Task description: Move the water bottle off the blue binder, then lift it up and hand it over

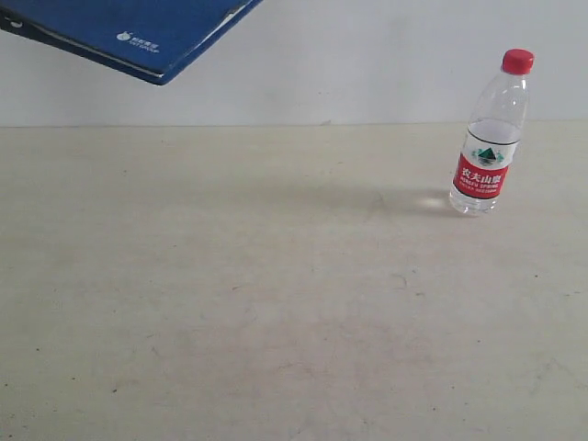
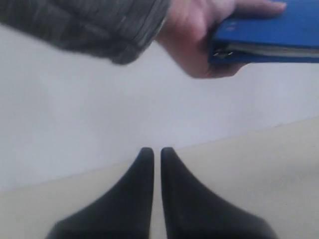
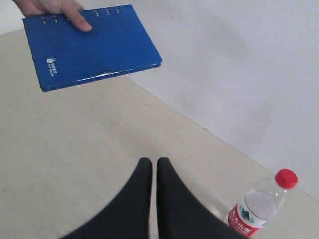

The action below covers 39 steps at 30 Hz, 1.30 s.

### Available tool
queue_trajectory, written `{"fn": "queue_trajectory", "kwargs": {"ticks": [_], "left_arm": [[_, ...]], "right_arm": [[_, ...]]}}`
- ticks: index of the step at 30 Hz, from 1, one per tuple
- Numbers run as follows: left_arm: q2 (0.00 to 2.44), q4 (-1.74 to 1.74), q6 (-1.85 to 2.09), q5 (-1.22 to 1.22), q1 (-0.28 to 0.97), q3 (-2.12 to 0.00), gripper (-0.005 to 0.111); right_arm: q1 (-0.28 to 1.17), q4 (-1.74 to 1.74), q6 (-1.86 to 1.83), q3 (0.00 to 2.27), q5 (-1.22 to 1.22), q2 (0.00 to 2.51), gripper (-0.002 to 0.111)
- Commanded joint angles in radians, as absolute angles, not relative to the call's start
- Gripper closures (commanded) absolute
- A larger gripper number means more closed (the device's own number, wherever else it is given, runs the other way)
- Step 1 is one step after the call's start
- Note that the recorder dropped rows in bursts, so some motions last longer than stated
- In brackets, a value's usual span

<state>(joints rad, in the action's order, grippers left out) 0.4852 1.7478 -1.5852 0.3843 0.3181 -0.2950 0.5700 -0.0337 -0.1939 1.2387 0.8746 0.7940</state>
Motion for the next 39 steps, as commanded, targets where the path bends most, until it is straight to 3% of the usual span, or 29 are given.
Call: {"fn": "queue_trajectory", "kwargs": {"ticks": [1, 5, 10, 14, 17, 23, 28, 30, 32, 35, 39], "left_arm": [[0.383, 1.742, -1.46, 0.211, 0.325, -0.291, 0.102], [0.343, 1.742, -1.457, 0.224, 0.325, -0.291, 0.102], [0.321, 1.742, -1.383, 0.355, 0.325, -0.296, 0.102], [0.299, 1.668, -1.244, 0.405, 0.325, -0.317, 0.102], [0.282, 1.378, -0.977, 0.514, 0.325, -0.35, 0.102], [0.202, 0.884, -0.395, 0.708, 0.325, -0.36, 0.102], [0.122, 0.87, -0.282, 0.93, 0.325, -0.394, 0.102], [0.06, 0.863, -0.253, 0.965, 0.325, -0.424, 0.102], [0.02, 0.824, -0.253, 0.906, 0.325, -0.434, 0.102], [0.0, 0.536, -0.253, 0.677, 0.325, -0.419, 0.102], [0.0, 0.289, -0.253, 0.595, 0.325, -0.364, 0.102]], "right_arm": [[0.568, -0.042, -0.024, 0.988, 0.64, 0.567, 0.108], [0.568, -0.038, 0.221, 0.638, 0.198, 0.433, 0.108], [0.568, -0.152, 0.164, 0.28, -0.363, 0.466, 0.108], [0.568, -0.731, -0.257, 0.172, -0.789, 0.521, 0.108], [0.568, -1.414, -0.528, 0.22, -1.221, 0.488, 0.108], [0.547, -1.39, -1.049, 0.238, -1.221, 0.104, 0.108], [0.576, -1.432, -1.277, 0.33, -1.221, 0.0, 0.108], [0.624, -1.538, -1.615, 0.36, -0.939, 0.0, 0.108], [0.663, -1.744, -1.916, 0.361, -0.82, 0.0, 0.108], [0.783, -1.744, -1.804, 0.287, -0.829, 0.0, 0.108], [0.916, -1.744, -1.595, 0.192, -0.829, 0.0, 0.108]]}}
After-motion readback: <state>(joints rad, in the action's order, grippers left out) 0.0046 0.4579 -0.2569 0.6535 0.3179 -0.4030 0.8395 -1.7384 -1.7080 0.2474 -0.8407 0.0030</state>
